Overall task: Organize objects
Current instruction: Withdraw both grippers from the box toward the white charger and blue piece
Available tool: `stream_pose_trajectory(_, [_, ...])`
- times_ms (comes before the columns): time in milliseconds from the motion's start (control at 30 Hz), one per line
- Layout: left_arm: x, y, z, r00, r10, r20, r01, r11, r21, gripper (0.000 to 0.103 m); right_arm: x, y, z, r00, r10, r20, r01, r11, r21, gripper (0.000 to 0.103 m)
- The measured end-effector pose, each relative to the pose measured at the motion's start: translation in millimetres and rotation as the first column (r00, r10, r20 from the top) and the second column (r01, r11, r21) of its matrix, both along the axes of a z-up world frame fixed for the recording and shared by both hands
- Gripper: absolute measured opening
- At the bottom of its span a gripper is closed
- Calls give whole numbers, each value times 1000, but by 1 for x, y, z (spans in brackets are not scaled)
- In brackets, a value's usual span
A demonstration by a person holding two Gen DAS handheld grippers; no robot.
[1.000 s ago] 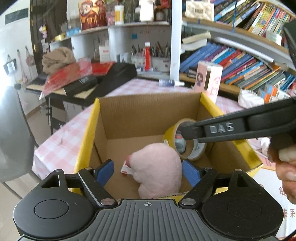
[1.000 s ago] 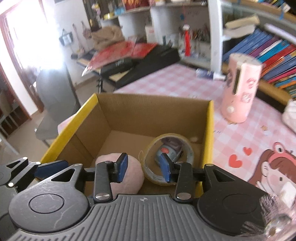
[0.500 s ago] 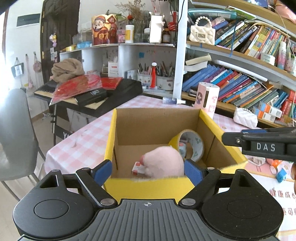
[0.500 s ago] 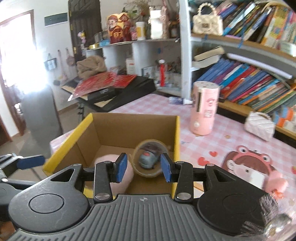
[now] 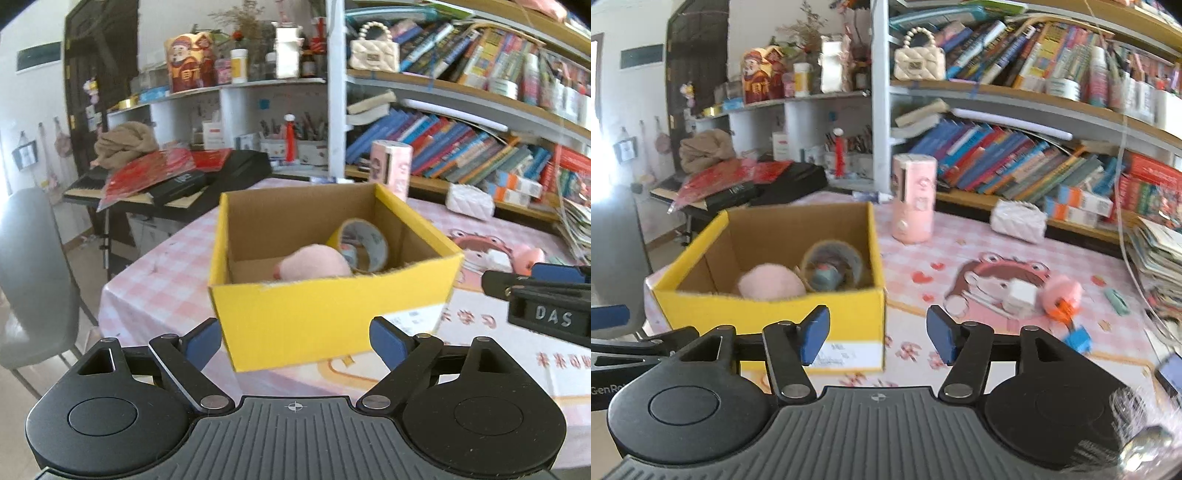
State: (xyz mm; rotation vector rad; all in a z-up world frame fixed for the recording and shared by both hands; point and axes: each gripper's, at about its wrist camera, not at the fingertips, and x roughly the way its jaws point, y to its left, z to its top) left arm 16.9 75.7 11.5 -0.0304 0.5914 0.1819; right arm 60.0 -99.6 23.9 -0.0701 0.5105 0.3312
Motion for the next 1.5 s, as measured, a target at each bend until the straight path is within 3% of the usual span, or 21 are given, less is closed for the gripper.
stream_pose_trajectory(133, [-9,-9,-4,999,-37,3,37,999,4,94,-15,-5,-8,999,-31,-24,30,999,-37,64])
stream_pose_trajectory(200, [-13,-12,-5,999,-48,11,48,999,-4,94,-23,-8,-11,999,-34,-32,32,999,-44,78])
stream_pose_trajectory(300, [-16,-20,-8,997,-77,5,77,997,-5,95,-36,-13,-13,999,-38,-26,36,998,-57,81])
stream_pose_trajectory(900, [-14,-68,-14,962,-273,-23,273,962,-3,97,-66,-61,-31,966,-244,-88,233,965,-123,84])
stream_pose_trajectory(1500, [36,-135,-23,901,-429,-68,428,903,-21,98,-37,-127,-45,893,-419,-163,393,904,-171,87])
